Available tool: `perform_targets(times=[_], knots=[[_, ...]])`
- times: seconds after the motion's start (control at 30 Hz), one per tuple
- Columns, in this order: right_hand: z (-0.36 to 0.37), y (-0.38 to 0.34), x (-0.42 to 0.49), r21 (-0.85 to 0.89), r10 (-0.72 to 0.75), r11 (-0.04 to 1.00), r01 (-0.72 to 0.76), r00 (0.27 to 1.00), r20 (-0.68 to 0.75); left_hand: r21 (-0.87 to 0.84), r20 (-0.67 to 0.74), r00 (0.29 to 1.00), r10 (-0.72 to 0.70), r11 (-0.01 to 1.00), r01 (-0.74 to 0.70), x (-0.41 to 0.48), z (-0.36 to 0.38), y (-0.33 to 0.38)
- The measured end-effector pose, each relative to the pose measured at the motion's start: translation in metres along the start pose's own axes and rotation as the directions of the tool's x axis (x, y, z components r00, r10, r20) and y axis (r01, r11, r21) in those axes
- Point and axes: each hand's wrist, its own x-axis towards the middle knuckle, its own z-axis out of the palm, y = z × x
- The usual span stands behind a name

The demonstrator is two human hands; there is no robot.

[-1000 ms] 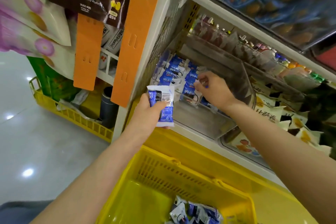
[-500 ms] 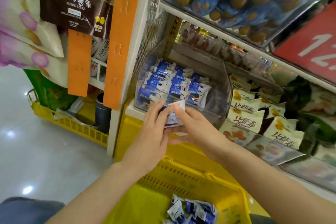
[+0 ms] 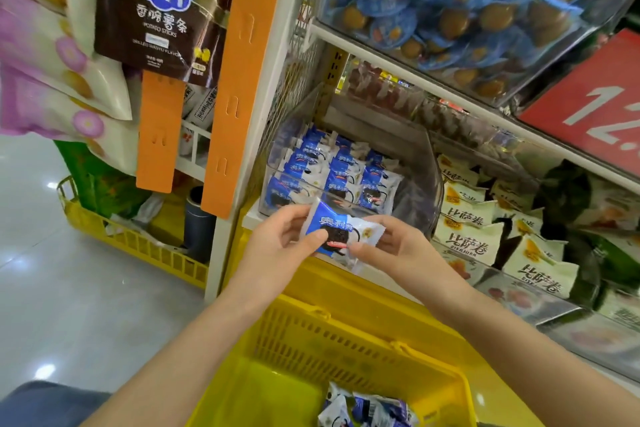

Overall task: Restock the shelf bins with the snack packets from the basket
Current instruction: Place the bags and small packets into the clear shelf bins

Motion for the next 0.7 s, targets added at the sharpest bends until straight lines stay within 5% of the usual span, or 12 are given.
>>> perform_targets(times=[0.2, 0.33, 0.5, 0.57, 0.7], knots=[[-0.005, -0.009, 0.009, -0.298, -0.189, 0.938, 0.179, 0.982, -0.006, 0.177, 0.083, 0.990, 0.113, 0.976, -0.126, 0.010, 0.007, 0.010], [-0.021, -0.016, 0.025, -0.416, -0.236, 0.896, 0.154, 0.959, -0.154, 0.629, 0.058, 0.942, 0.331, 0.720, -0.292, 0.032, 0.000, 0.013], [-0.049, -0.015, 0.075, -0.470, -0.156, 0.883, -0.016, 0.933, -0.325, 0.832, 0.162, 0.930, 0.330, 0.461, -0.308, 0.067, -0.016, 0.002], [-0.052, -0.010, 0.099, -0.503, -0.112, 0.862, -0.068, 0.941, -0.319, 0.868, 0.233, 0.919, 0.319, 0.358, -0.345, 0.074, -0.017, -0.004], [-0.047, -0.001, 0.132, -0.613, -0.112, 0.790, 0.002, 0.983, -0.142, 0.866, 0.250, 0.909, 0.334, 0.342, -0.364, 0.079, -0.018, -0.010]])
